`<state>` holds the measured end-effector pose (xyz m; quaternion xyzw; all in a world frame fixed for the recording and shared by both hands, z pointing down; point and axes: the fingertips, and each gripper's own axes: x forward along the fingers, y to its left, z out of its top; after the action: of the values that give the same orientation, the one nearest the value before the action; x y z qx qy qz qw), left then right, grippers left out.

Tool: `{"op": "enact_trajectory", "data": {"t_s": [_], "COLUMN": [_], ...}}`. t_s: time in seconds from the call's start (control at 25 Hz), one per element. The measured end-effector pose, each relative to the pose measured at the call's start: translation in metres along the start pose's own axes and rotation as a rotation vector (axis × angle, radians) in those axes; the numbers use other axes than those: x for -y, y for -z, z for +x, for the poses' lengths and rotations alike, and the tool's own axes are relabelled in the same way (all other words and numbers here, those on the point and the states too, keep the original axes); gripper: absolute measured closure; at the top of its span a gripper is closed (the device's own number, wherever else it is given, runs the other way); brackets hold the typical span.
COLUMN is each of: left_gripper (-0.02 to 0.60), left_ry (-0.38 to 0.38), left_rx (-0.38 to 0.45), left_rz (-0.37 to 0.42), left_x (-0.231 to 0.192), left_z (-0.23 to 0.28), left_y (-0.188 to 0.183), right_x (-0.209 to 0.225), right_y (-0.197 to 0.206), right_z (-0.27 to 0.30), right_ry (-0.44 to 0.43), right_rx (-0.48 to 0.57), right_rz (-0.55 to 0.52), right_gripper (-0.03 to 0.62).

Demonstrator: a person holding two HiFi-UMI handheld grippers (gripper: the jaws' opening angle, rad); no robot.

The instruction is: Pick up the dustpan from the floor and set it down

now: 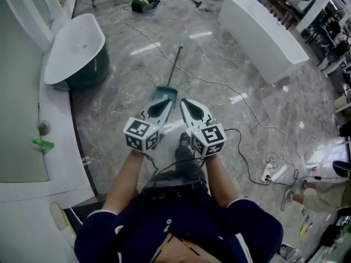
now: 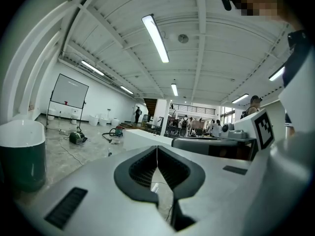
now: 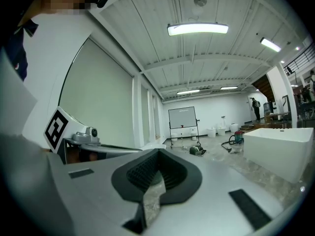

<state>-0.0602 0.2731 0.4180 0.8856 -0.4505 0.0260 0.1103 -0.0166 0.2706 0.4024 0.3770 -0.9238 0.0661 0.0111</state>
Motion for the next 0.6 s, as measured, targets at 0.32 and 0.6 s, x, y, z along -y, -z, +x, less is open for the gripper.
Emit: {"op": "enact_trajectory", "data": {"t_s": [0.32,0.6], "left_gripper": [0.568,0.568], "left_ry": [-0.026,-0.087], "left_rx": [0.009,0.033], "left_rz": [0.0,0.003], "left_x": [-0.051,-0.1], "left_z": [0.103,0.202], "left_y": [-0.019,-0.044], "right_x": [0.101,0.199], "right_y": [-0.007,-0.018], "right_z": [0.064,0.128], "right_ry": [-0.008,-0.061], "right_rx": [0.003,-0.019], "right_rz": [0.025,0.027], "right_gripper": [0.588,0.588]}}
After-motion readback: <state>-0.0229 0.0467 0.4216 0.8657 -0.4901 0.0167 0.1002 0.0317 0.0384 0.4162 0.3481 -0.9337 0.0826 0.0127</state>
